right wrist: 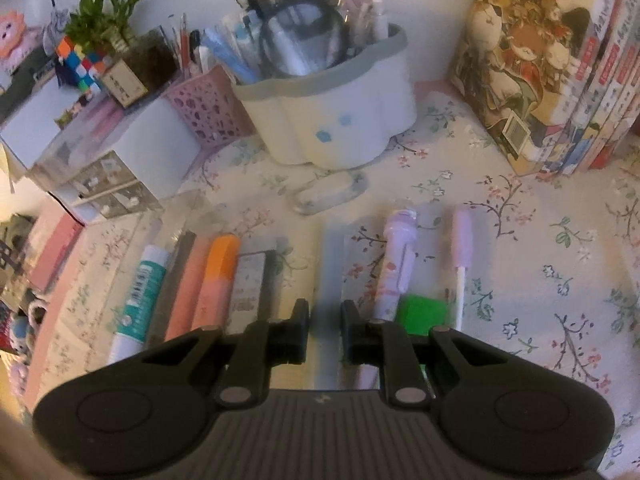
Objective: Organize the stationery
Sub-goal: 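Grasp the translucent white pen with the right gripper, then place the translucent white pen into the clear box and release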
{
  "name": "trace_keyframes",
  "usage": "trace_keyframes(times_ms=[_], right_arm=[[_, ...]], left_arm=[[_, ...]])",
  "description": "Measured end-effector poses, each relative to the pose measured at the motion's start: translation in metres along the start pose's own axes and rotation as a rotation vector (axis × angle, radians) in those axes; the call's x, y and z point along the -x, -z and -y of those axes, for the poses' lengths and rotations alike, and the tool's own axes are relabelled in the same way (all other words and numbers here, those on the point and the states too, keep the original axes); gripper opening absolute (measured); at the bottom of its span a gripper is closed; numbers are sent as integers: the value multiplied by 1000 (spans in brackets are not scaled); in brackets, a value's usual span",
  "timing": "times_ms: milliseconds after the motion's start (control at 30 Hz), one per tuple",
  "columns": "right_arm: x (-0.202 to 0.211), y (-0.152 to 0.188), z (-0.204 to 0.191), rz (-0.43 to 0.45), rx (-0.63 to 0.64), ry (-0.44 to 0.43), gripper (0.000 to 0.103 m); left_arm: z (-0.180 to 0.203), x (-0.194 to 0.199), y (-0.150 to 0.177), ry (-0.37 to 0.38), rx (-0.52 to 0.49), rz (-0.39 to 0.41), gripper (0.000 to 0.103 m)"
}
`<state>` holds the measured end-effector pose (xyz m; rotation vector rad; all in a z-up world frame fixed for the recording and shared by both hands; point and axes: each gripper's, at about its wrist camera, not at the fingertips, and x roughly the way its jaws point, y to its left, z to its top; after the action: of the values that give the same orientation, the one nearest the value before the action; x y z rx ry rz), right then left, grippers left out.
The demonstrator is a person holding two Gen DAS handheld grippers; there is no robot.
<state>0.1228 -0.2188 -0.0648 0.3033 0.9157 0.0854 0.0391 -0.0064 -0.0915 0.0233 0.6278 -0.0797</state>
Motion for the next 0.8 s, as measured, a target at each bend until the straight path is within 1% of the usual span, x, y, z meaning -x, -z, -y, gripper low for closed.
trace_keyframes(times_ms=[67,333,467,600,733,800], right_arm=[[1,-1,0,0,-11,-19,4],[4,-1,-2,3,-23,-49,4],[10,-4,-6,8,-42,-102,4],[10,-7,-13,16,-35,-104,4],[10,-10,-16,12,-61,-159,4],[12,-12,-23,19,-48,-167,4]], left_arm=[[0,0,0,0,-1,0,72],[4,0,0,-11,-4,-3,72],[5,0,0,-14,-4,-3,72],[4,0,0,-12,-4,-3,72],[5,0,0,-13,-5,-3,72],[4,0,0,-10,-6,-3,72]])
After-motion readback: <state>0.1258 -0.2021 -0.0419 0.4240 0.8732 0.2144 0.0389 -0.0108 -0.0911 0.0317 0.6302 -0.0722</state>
